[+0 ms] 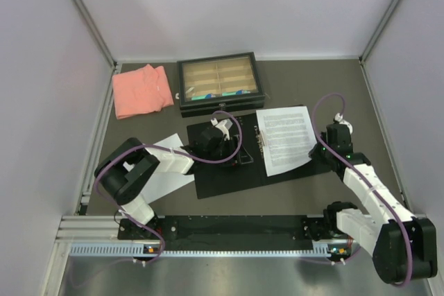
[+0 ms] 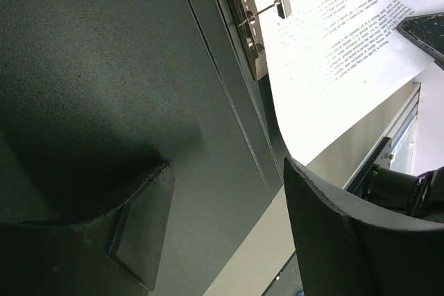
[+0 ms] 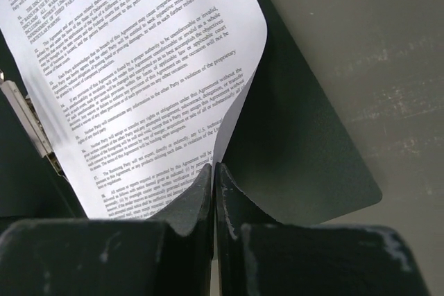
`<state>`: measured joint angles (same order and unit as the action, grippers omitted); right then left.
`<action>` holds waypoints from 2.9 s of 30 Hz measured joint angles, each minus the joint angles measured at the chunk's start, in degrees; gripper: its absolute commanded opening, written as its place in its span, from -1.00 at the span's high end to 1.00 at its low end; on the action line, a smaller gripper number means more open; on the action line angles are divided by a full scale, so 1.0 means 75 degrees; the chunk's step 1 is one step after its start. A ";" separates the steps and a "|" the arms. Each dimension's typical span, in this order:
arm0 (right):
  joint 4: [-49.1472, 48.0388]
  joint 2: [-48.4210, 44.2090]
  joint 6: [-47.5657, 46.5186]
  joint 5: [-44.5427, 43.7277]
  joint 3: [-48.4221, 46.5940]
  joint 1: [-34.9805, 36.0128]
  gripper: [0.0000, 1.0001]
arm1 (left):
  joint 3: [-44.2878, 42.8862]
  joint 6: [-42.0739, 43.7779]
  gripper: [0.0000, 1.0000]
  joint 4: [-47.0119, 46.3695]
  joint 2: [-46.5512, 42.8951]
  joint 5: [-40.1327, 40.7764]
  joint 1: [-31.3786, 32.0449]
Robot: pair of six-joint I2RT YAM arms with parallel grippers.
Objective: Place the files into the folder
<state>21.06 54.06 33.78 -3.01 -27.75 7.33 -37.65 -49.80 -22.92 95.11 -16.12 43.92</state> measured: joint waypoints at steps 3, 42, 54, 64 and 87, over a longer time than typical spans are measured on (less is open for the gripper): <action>0.0000 0.0032 -0.0175 0.0035 -0.0012 -0.0131 1.00 | 0.0003 0.0000 -0.39 -0.0015 0.0000 -0.0009 0.0000; -0.0574 -0.0108 0.0038 0.1166 0.0373 -0.0854 0.86 | -0.0122 -0.0006 -0.40 -0.0204 0.0242 -0.0160 0.0009; 0.1189 -0.0597 0.0035 0.0289 -0.0230 -0.0854 -0.98 | -0.0323 0.0227 -0.66 0.0781 -0.0536 -0.0117 0.0058; 0.1690 -0.0475 -0.0262 -0.1338 -0.2159 0.0787 -0.97 | -0.1128 0.0880 -0.68 0.4301 -0.4570 0.1845 -0.0428; -0.0277 1.0220 -0.1970 0.0495 -1.1511 0.6659 -0.38 | 0.1212 -0.2116 -0.37 0.9034 -0.7478 0.4130 -0.3316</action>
<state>18.98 130.72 19.00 0.71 -114.08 57.28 -28.56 -65.67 44.84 39.03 14.85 19.05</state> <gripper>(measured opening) 0.674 0.694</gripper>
